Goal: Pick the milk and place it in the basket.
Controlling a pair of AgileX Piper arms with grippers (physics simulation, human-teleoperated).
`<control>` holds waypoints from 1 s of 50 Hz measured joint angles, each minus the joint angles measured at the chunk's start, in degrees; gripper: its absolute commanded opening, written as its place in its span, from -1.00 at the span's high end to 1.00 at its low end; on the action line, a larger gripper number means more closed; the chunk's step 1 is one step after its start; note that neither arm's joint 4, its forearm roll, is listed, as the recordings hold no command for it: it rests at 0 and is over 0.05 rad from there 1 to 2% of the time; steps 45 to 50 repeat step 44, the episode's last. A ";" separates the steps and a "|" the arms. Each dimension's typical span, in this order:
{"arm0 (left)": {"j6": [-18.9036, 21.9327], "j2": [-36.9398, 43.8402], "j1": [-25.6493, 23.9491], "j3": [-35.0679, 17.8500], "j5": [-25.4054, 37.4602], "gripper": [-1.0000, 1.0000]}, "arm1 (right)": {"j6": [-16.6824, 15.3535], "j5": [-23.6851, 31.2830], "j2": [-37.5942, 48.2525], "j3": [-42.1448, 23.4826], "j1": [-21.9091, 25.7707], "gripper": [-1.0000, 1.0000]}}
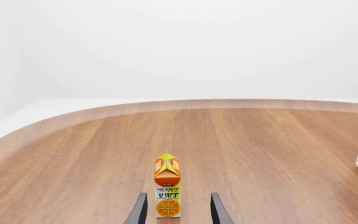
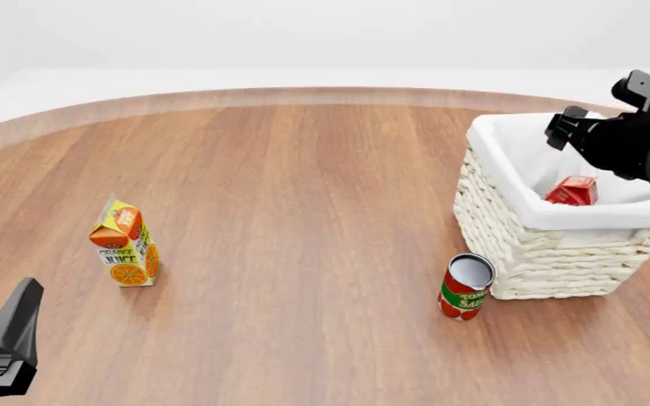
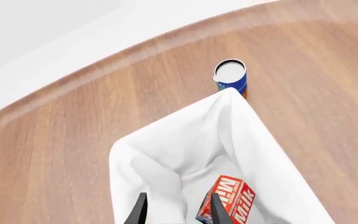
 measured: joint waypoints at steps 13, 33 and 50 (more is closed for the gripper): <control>0.00 0.00 0.00 0.00 0.00 -1.00 | 0.04 0.72 -1.79 0.32 0.10 -1.00; 0.00 0.00 0.00 0.00 0.00 -1.00 | -1.13 3.30 -7.95 2.20 0.74 -1.00; 0.00 0.00 0.00 0.00 0.00 -1.00 | -2.62 5.53 -12.51 3.87 0.96 -1.00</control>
